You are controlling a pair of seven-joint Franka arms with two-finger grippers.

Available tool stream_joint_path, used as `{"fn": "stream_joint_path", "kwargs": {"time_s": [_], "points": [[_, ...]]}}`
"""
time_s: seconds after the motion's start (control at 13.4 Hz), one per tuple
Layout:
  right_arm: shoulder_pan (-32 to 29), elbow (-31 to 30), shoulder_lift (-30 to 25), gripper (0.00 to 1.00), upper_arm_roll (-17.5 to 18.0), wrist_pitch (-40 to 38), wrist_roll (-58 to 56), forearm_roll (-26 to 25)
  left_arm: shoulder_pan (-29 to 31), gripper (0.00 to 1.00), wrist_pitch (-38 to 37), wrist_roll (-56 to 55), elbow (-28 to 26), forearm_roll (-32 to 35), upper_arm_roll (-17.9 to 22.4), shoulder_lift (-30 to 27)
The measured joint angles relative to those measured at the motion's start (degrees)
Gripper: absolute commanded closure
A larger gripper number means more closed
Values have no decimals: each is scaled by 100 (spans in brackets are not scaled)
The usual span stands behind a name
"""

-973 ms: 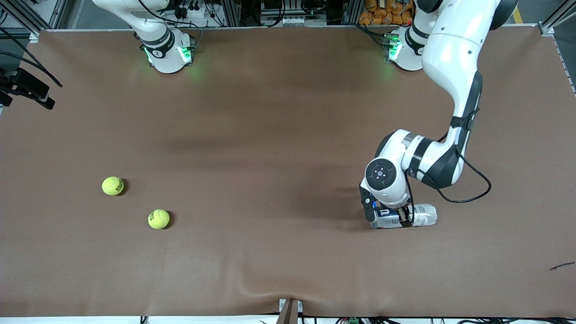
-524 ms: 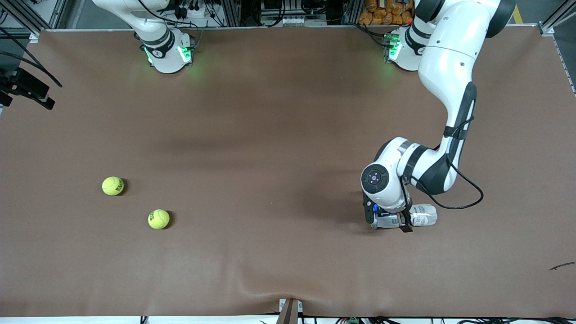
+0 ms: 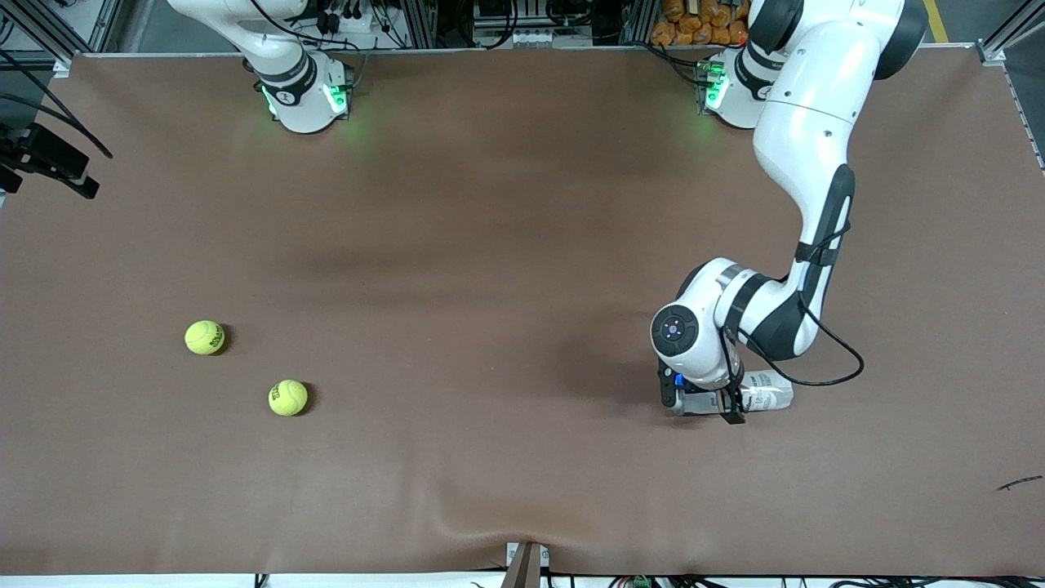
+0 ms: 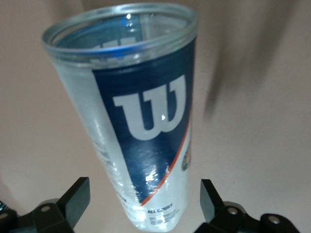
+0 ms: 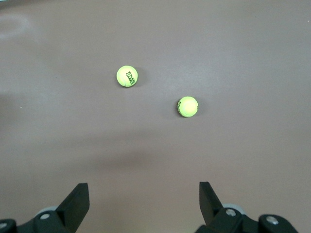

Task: Insert tennis ball vertically with right arm
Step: 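Lift the can with the left gripper and stand it upright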

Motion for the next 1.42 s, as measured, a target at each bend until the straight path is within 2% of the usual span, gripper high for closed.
{"fn": "stream_joint_path", "kwargs": {"time_s": [0.67,1.2,1.27,1.42], "points": [[-1,0,0,0,0,-6,0,2,136,0,362,-483,0,395,51,233],[-2,0,0,0,0,-9,0,3,229,0,661,-757,0,415,54,367],[-2,0,0,0,2,-11,0,3,230,4,674,-757,1,417,54,371],[-2,0,0,0,5,-18,0,3,224,26,676,-757,6,419,53,370]]}}
